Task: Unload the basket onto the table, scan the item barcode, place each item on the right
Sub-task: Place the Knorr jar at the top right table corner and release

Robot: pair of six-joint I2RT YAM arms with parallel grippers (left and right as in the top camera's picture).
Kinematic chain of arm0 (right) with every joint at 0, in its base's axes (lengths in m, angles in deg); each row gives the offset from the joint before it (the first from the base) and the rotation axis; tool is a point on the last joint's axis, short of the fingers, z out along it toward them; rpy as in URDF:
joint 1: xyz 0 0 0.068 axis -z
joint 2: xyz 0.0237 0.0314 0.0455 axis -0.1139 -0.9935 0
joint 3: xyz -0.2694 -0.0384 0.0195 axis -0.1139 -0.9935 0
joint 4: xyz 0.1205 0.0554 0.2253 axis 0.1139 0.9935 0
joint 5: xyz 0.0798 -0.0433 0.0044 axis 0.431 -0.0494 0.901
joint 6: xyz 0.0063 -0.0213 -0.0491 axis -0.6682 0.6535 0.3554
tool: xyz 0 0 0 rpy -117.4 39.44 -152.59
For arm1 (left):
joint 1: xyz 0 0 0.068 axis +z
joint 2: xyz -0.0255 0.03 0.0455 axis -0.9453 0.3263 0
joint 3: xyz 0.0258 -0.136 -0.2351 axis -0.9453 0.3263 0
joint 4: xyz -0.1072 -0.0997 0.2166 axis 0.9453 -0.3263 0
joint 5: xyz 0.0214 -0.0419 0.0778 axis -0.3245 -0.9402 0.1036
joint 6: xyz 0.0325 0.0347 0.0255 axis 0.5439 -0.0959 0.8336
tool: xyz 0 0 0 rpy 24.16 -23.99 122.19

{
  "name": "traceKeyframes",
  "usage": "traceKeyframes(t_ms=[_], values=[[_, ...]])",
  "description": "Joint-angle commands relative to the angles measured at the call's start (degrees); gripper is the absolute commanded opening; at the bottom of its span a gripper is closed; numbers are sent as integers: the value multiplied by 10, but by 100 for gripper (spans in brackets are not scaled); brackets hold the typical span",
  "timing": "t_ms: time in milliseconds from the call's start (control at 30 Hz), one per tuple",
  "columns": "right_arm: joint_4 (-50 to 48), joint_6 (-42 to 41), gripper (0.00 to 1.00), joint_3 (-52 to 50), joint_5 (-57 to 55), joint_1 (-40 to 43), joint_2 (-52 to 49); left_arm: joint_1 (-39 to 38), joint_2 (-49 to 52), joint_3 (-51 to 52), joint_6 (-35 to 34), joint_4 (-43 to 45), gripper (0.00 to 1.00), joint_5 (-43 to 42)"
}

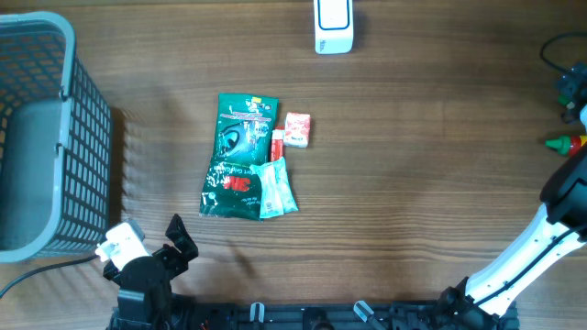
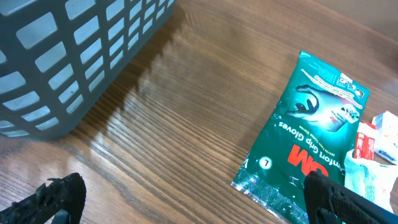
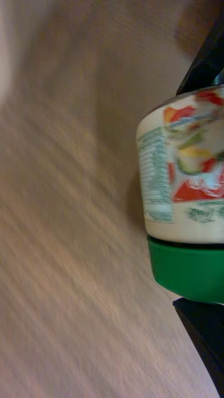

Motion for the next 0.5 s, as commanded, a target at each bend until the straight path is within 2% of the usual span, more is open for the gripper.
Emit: traceKeyframes(t_ms=[0,200,300,467], values=[[5,-45,100,2,99,-15,14,3,-4,3,-6,1,100,7],[11,-135,99,2,179,-15,107,3,-4,3,-6,1,100,7],[43,-167,100,2,169,-15,175,3,-4,3,-6,1,100,7],[167,-290,100,2,98,-15,313,3,-4,3,-6,1,100,7]])
